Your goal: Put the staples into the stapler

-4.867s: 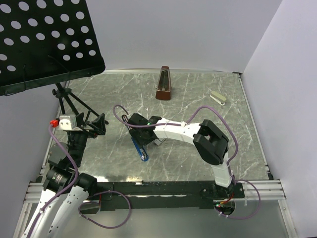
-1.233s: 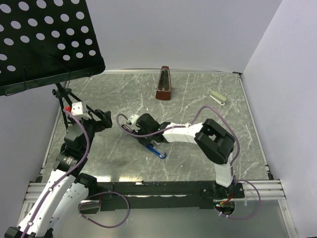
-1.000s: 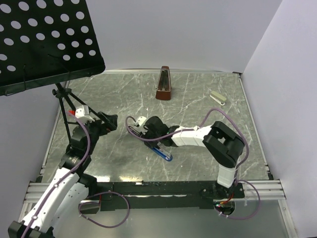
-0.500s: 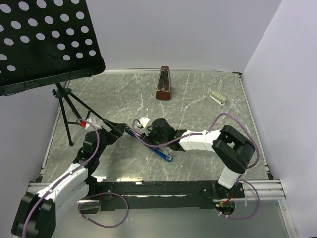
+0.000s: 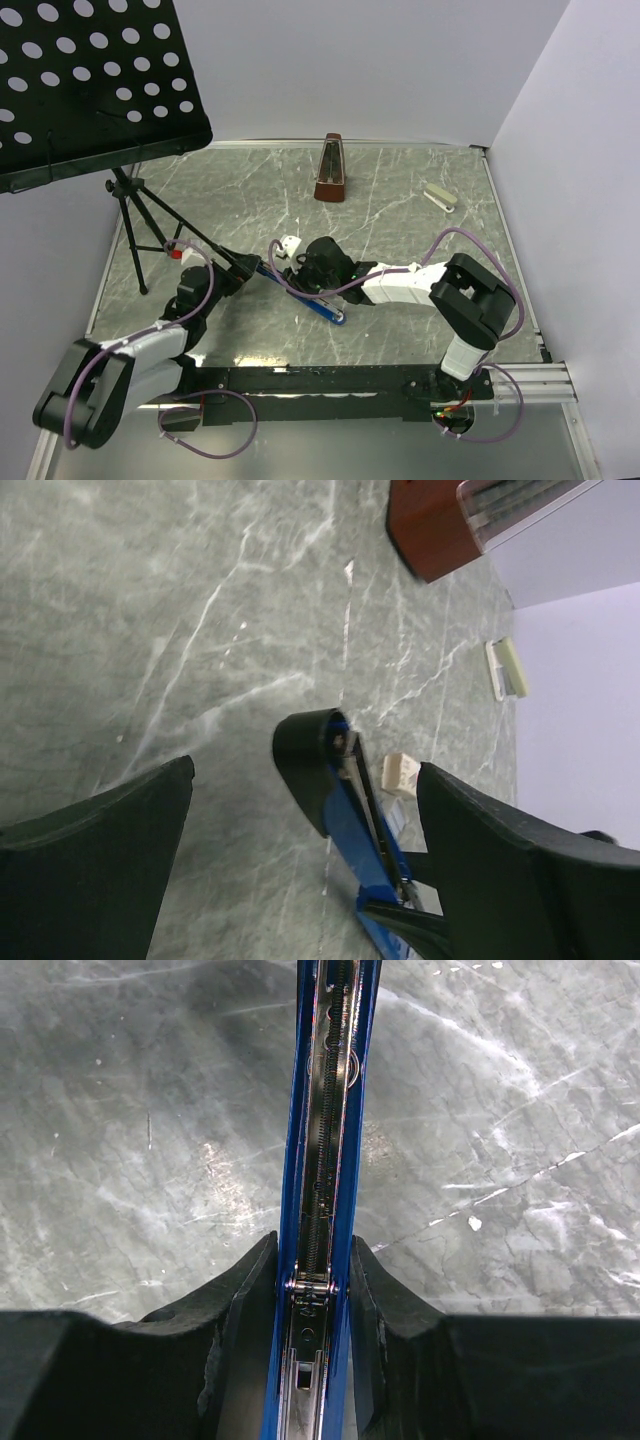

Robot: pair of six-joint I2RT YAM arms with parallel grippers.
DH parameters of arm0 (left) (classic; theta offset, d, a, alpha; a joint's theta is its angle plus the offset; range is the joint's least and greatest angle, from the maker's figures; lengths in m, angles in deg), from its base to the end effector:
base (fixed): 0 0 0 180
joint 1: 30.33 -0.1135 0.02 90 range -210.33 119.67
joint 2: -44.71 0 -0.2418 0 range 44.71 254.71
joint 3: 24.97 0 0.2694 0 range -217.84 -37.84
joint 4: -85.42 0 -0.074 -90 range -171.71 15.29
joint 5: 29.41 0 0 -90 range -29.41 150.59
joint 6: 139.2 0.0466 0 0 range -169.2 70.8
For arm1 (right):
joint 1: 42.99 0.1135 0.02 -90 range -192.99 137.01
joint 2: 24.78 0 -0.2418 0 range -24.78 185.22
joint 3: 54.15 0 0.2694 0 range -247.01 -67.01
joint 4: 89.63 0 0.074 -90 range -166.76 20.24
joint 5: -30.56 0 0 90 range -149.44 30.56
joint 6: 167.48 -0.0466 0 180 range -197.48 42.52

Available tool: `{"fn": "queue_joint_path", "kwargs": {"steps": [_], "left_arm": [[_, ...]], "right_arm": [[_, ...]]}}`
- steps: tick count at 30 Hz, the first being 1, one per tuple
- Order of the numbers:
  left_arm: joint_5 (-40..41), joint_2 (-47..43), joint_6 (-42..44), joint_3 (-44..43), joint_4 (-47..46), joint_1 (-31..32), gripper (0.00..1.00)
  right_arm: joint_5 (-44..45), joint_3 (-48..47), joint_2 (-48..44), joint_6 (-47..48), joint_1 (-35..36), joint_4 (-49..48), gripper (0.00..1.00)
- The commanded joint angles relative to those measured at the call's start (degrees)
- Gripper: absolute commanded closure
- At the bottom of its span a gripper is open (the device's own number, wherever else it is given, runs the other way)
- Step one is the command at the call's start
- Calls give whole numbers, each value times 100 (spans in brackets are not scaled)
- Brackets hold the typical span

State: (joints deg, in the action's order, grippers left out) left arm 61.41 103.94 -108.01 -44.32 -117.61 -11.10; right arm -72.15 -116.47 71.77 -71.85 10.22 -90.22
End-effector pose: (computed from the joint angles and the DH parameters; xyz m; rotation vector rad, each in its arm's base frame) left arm 0.2065 -0.0713 0.1136 -0.6772 1.8510 -0.9098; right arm 0.2132 0.3023 0.1360 -1.2094 1.8741 0.7081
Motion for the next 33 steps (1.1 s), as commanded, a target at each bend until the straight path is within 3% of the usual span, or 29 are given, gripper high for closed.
{"fn": "queue_joint_path", "kwargs": {"steps": [1, 7, 12, 21, 22, 26, 33], "left_arm": [[-100, 518, -79, 156, -1241, 99, 7], [-179, 1380, -70, 296, -2561, 240, 20], [-205, 1627, 150, 279, -3000, 249, 30], [-100, 1330, 852, 217, -2713, 301, 76], [118, 1198, 1036, 209, -2433, 362, 84], [594, 1100, 1547, 217, -2167, 635, 94], [1323, 661, 2224, -2, -1333, 969, 96]], "right_arm": [[-205, -56, -365, 0, -21, -623, 100], [-416, -179, -278, -62, -30, -659, 100], [-373, -170, -207, 17, -4, -667, 100], [-267, -346, 144, -9, -4, -501, 99], [-258, -381, 179, -61, -4, -474, 97], [-249, -591, 320, -132, -4, -255, 82], [-39, -443, -197, -246, 5, 272, 47]]}}
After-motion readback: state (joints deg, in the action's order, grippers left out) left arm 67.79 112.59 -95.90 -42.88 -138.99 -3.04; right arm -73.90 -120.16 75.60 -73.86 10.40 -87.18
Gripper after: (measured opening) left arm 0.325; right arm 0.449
